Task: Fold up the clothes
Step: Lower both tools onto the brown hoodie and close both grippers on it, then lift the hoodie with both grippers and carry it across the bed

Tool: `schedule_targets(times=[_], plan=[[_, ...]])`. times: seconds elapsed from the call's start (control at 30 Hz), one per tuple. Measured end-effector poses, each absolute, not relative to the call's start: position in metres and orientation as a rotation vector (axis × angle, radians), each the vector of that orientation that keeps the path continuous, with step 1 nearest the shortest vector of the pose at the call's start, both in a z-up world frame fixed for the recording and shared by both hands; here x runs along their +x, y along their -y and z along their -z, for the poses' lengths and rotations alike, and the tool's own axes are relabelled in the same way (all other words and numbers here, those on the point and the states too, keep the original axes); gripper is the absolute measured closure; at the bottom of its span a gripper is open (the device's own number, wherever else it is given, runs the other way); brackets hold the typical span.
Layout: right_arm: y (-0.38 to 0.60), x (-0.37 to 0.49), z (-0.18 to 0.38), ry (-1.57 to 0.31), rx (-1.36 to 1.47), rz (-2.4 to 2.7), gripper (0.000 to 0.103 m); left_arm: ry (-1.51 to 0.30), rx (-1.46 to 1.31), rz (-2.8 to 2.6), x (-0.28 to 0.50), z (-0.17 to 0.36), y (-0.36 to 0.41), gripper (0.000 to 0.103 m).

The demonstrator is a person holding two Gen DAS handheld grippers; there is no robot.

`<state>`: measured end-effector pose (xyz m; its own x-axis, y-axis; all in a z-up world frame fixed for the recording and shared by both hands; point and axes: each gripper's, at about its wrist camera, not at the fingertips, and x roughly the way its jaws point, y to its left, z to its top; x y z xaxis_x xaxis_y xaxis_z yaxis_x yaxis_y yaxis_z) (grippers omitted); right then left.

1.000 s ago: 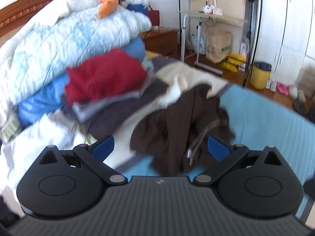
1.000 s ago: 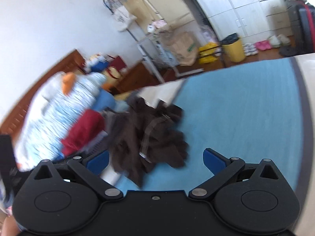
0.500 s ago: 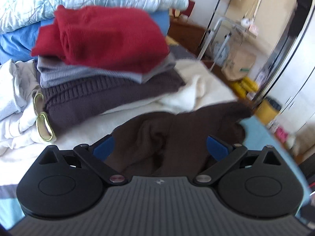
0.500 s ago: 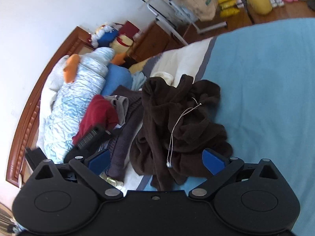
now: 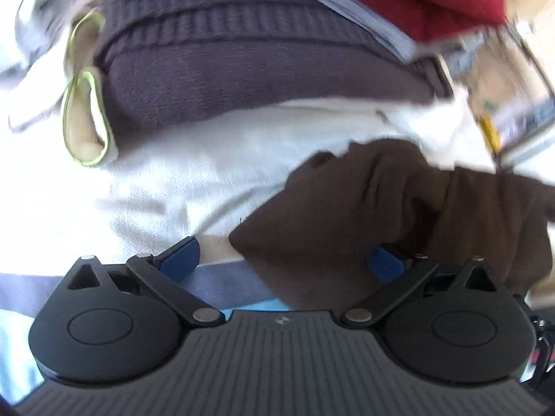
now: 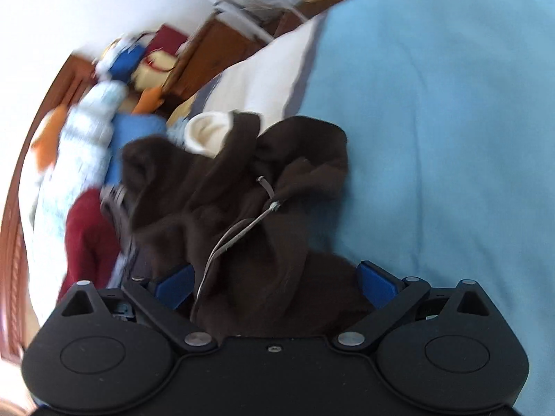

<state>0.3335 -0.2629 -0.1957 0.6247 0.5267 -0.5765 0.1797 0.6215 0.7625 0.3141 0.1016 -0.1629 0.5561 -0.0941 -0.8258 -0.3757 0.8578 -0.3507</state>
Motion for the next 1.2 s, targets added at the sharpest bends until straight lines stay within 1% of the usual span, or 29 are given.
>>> schedule_targets(times=[0.03,0.07,0.1,0.13,0.17,0.2,0.23,0.27,0.3,0.37,0.4,0.47,0.53,0.63,0.73,0.8,0.97,1.03,1.1,1.2], plan=[[0.26,0.339,0.196,-0.886,0.909,-0.238,0.004,-0.984,-0.556,-0.187,0.316,0.167,-0.105,0.0],[0.256,0.347,0.197,-0.88,0.907,-0.251,0.008,-0.989,-0.578,-0.197,0.317,0.171,-0.108,0.0],[0.252,0.354,0.198,-0.882,0.901,-0.264,0.021,-0.995,-0.603,-0.203,0.319,0.175,-0.11,0.0],[0.246,0.362,0.199,-0.889,0.895,-0.298,0.038,-1.003,-0.644,-0.175,0.321,0.179,-0.11,0.002],[0.24,0.369,0.2,-0.903,0.877,-0.322,0.052,-1.012,-0.685,-0.147,0.322,0.183,-0.109,0.005],[0.233,0.376,0.201,-0.917,0.859,-0.347,0.057,-1.02,-0.726,-0.119,0.324,0.187,-0.108,0.014],[0.227,0.379,0.199,-0.918,0.823,-0.355,0.06,-1.028,-0.767,-0.091,0.325,0.191,-0.107,0.03],[0.222,0.377,0.195,-0.916,0.78,-0.371,0.064,-1.035,-0.809,-0.062,0.327,0.195,-0.107,0.043],[0.217,0.375,0.191,-0.915,0.736,-0.387,0.068,-1.042,-0.85,-0.033,0.328,0.199,-0.106,0.06],[0.211,0.368,0.183,-0.909,0.673,-0.42,0.072,-1.055,-0.931,0.025,0.331,0.207,-0.104,0.062],[0.21,0.363,0.18,-0.904,0.654,-0.436,0.073,-1.06,-0.972,0.054,0.333,0.211,-0.103,0.065],[0.214,0.353,0.177,-0.894,0.658,-0.455,0.075,-1.07,-1.048,0.111,0.336,0.219,-0.102,0.066],[0.222,0.341,0.179,-0.888,0.717,-0.473,0.076,-1.074,-1.047,0.151,0.336,0.215,-0.1,0.07],[0.235,0.328,0.183,-0.893,0.846,-0.461,0.076,-1.085,-1.047,0.223,0.334,0.207,-0.095,0.071],[0.249,0.314,0.177,-0.889,0.879,-0.45,0.076,-1.097,-1.098,0.308,0.331,0.206,-0.088,0.071],[0.256,0.309,0.172,-0.877,0.896,-0.449,0.076,-1.083,-1.087,0.385,0.326,0.196,-0.077,0.071],[0.296,0.254,0.148,-0.798,0.906,-0.378,0.079,-1.049,-0.73,0.526,0.302,0.145,-0.016,0.071],[0.312,0.223,0.141,-0.776,0.867,-0.301,0.08,-1.089,-0.689,0.604,0.292,0.141,0.016,0.072],[0.328,0.191,0.135,-0.744,0.801,-0.228,0.08,-1.124,-0.657,0.672,0.284,0.14,0.044,0.078],[0.357,0.152,0.135,-0.688,0.837,-0.15,0.08,-1.135,-0.631,0.76,0.268,0.135,0.072,0.078]])
